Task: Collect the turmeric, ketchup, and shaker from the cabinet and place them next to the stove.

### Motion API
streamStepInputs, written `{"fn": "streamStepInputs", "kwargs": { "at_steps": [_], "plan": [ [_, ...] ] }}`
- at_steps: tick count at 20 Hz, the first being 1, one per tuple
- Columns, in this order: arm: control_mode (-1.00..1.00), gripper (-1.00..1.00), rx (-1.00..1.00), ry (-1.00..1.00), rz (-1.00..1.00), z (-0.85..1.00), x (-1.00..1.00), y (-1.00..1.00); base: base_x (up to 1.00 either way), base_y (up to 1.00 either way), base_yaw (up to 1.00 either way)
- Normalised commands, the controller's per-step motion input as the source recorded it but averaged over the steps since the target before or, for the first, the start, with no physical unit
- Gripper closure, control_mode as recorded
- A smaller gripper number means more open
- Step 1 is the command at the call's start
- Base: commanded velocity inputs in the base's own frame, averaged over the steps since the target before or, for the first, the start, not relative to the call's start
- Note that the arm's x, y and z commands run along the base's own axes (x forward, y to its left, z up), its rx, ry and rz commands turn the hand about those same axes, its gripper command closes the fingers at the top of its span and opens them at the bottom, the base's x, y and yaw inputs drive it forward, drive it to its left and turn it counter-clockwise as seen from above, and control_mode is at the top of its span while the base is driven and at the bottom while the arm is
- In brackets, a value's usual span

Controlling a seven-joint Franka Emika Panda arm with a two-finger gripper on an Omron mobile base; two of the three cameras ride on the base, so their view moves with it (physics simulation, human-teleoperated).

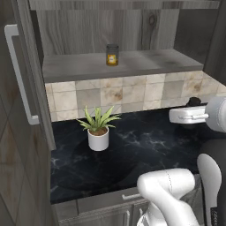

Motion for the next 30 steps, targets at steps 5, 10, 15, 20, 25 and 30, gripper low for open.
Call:
{"fn": "streamStepInputs", "kwargs": {
  "at_steps": [5,10,15,20,25,30],
  "plan": [
    [1.0,1.0,0.0,0.0,0.0,0.0,0.0,0.0,-0.44,-0.04,-0.07],
    [1.0,1.0,0.0,0.0,0.0,0.0,0.0,0.0,-0.93,-0.27,-0.18],
    [1.0,1.0,0.0,0.0,0.0,0.0,0.0,0.0,-0.83,-0.54,-0.15],
    [1.0,1.0,0.0,0.0,0.0,0.0,0.0,0.0,-0.57,-0.92,-0.09],
    [1.0,1.0,0.0,0.0,0.0,0.0,0.0,0.0,-0.45,-1.0,-0.07],
    [1.0,1.0,0.0,0.0,0.0,0.0,0.0,0.0,-0.43,-1.0,-0.05]
  ]
}}
